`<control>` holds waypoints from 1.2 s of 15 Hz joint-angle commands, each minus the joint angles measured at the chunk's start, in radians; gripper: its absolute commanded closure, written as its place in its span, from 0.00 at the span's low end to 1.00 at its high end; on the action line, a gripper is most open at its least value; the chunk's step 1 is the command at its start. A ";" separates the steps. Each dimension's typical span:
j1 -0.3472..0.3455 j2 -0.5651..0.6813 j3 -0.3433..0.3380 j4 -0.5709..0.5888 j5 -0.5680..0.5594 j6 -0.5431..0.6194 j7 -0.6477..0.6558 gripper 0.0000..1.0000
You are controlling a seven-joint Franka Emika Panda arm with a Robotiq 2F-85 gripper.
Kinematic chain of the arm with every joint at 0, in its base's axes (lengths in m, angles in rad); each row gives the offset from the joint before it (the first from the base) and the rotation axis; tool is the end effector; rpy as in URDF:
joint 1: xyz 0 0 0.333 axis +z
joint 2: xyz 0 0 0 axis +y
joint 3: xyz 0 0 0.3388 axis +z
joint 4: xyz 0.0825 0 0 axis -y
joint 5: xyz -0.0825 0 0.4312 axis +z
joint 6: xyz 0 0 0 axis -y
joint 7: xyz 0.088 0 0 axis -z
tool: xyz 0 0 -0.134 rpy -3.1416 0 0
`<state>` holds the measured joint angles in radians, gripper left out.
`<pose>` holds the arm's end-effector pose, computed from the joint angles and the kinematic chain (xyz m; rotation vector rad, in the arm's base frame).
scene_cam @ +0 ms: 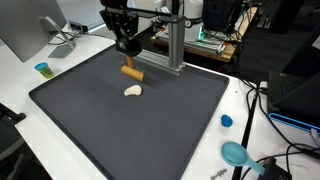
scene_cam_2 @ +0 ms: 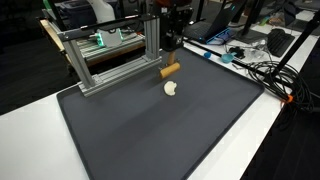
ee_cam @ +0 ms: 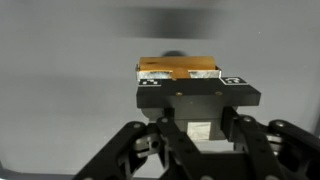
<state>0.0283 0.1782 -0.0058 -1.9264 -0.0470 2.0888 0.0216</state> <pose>0.6403 0.0111 0.3681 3.0993 0.0381 -0.0231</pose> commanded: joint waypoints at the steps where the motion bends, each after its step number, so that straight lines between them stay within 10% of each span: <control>1: -0.002 0.016 0.004 0.003 -0.014 0.033 0.002 0.78; 15: -0.013 0.170 0.058 0.135 -0.084 0.011 -0.378 0.78; 16: 0.003 0.170 0.044 0.104 -0.106 0.044 -0.304 0.53; 17: 0.000 0.170 0.048 0.105 -0.104 0.044 -0.326 0.53; 18: -0.002 0.170 0.049 0.107 -0.104 0.044 -0.337 0.78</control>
<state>0.0324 0.3479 0.0367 -1.8213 -0.1484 2.1357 -0.3175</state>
